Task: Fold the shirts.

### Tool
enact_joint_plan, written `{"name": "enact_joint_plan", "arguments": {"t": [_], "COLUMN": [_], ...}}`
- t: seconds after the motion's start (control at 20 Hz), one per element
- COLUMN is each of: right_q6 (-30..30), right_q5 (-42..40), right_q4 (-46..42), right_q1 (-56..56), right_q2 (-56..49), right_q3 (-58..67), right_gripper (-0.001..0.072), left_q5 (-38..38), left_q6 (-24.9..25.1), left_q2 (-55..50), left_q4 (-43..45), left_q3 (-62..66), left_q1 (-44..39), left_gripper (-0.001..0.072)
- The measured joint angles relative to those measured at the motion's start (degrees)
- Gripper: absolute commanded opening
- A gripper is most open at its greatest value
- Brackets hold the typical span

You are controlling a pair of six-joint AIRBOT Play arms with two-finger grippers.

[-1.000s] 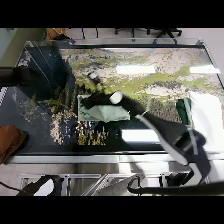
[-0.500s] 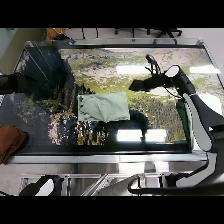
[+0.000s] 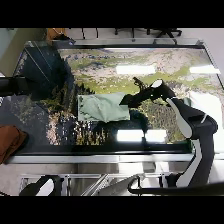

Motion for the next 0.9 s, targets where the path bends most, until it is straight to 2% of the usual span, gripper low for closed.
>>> {"name": "enact_joint_plan", "arguments": {"t": [0.05, 0.1, 0.25, 0.45, 0.7, 0.9], "right_q6": [-1.1, -2.1, -5.2, -5.8, 0.6, 7.3], "right_q5": [-0.2, -0.5, 0.5, 1.2, 1.4, 1.5], "right_q4": [0.7, 1.9, 8.0, 11.4, 12.5, 9.0], "right_q1": [0.5, 0.8, 0.6, -3.8, -17.5, -32.5], "right_q2": [-0.7, -1.2, 0.0, 5.9, 13.6, 17.9], "right_q3": [-0.1, -0.1, 1.8, 9.7, 19.6, 21.9], "right_gripper": [0.0041, 0.0016, 0.0015, 0.0014, 0.0015, 0.0015], "left_q5": [0.0, 0.0, 0.0, -0.1, -0.1, -0.1], "left_q6": [0.0, 0.0, 0.0, 0.0, 0.0, 0.0], "left_q2": [0.0, 0.0, 0.0, 0.0, 0.0, 0.0], "left_q4": [0.0, 0.0, 0.0, 0.0, 0.0, 0.0], "left_q3": [0.0, 0.0, 0.0, 0.0, 0.0, 0.0], "left_q1": [0.0, 0.0, 0.0, 0.0, 0.0, 0.0], "left_gripper": [0.0021, 0.0020, 0.0020, 0.0020, 0.0020, 0.0020]}}
